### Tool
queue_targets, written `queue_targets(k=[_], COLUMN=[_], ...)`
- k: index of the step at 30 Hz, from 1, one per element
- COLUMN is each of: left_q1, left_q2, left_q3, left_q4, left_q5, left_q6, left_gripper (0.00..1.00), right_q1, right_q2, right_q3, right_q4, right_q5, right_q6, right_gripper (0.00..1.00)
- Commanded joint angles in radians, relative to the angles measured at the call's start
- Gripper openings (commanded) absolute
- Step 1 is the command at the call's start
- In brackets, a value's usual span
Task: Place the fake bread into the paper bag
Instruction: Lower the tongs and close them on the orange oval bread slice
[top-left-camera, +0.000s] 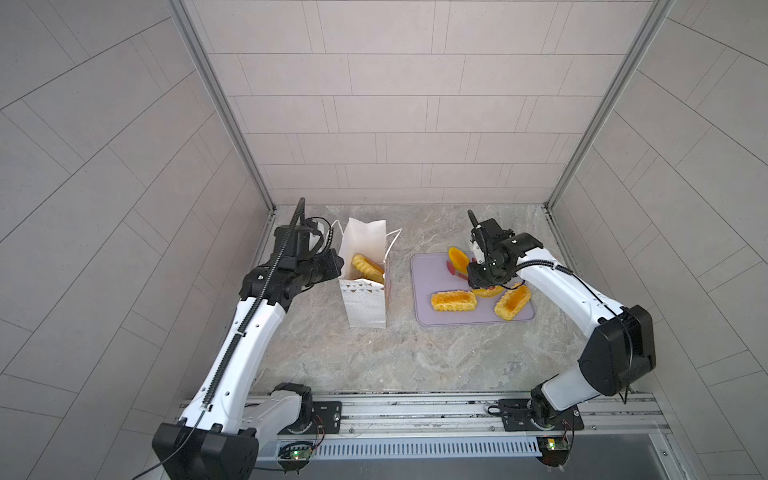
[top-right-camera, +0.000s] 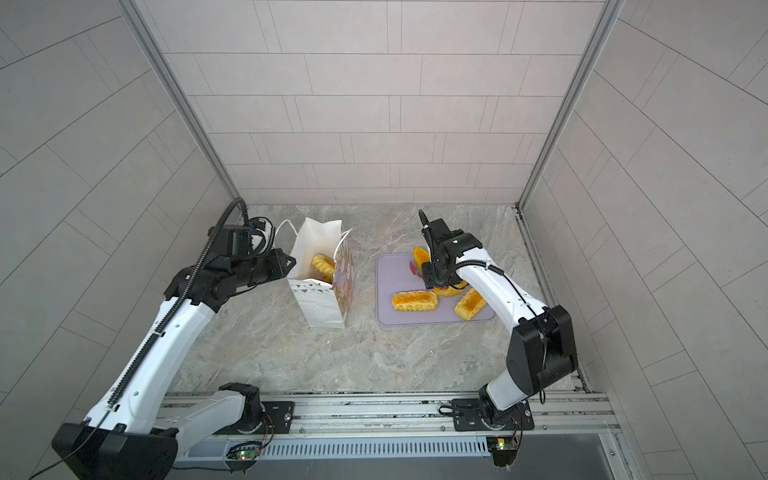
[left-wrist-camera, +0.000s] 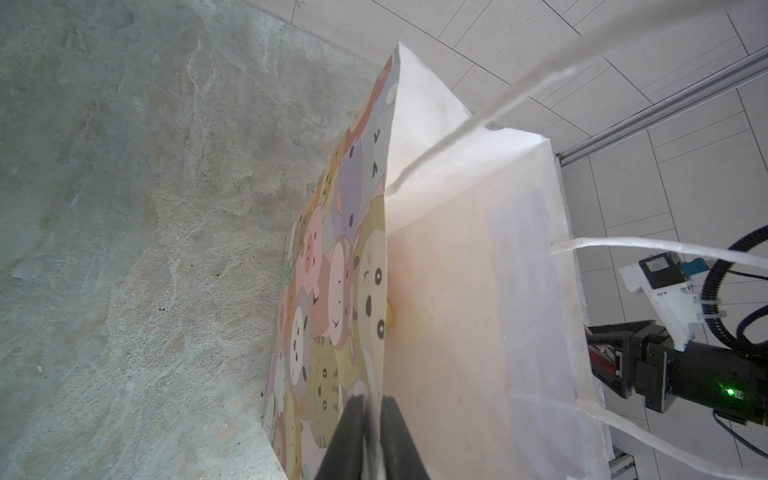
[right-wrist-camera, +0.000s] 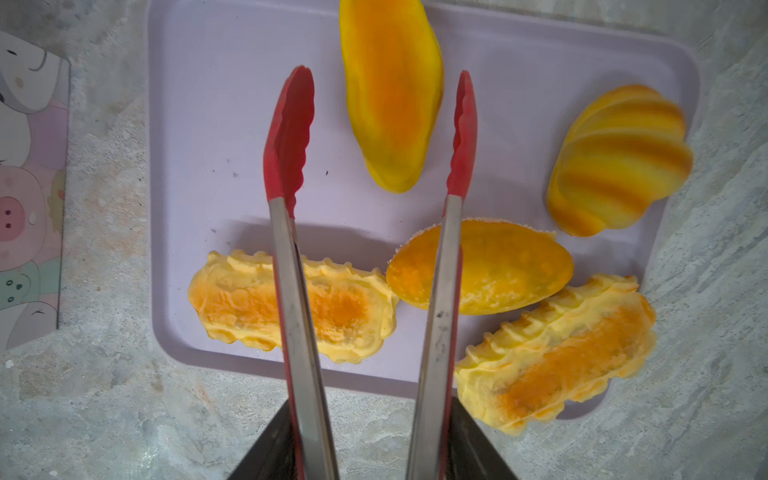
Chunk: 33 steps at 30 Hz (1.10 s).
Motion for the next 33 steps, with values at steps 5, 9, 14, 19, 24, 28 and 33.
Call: queue_targets(k=[5, 9, 14, 19, 24, 28, 33], left_q1=[0.005, 0.005, 0.005, 0.005, 0.006, 0.005, 0.005], left_q2=[-0.007, -0.006, -0.006, -0.006, -0.006, -0.006, -0.007], left_q3=[-0.005, -0.005, -0.006, -0.006, -0.007, -0.004, -0.004], left_q4=[0.000, 0.000, 0.000, 0.000, -0.001, 0.000, 0.000], left_q5=[-0.001, -0.001, -0.001, -0.001, -0.002, -0.001, -0.001], left_q6=[0.014, 0.014, 0.014, 0.014, 0.014, 0.014, 0.014], left_gripper=[0.15, 0.15, 0.15, 0.15, 0.15, 0.15, 0.15], right_q1=[-0.003, -0.003, -0.003, -0.003, -0.003, -0.003, -0.003], right_q2=[0.032, 0.040, 0.045, 0.040, 0.009, -0.024, -0.057], right_q3=[0.023, 0.024, 0.025, 0.023, 0.020, 0.025, 0.043], right_q4=[-0.009, -0.002, 0.002, 0.001, -0.007, -0.018, -0.036], right_q5=[0.015, 0.021, 0.032, 0.042, 0.042, 0.038, 0.023], right_q6=[-0.004, -0.005, -0.004, -0.004, -0.004, -0.002, 0.002], right_gripper=[0.51, 0.49, 0.46, 0.41, 0.34, 0.31, 0.29])
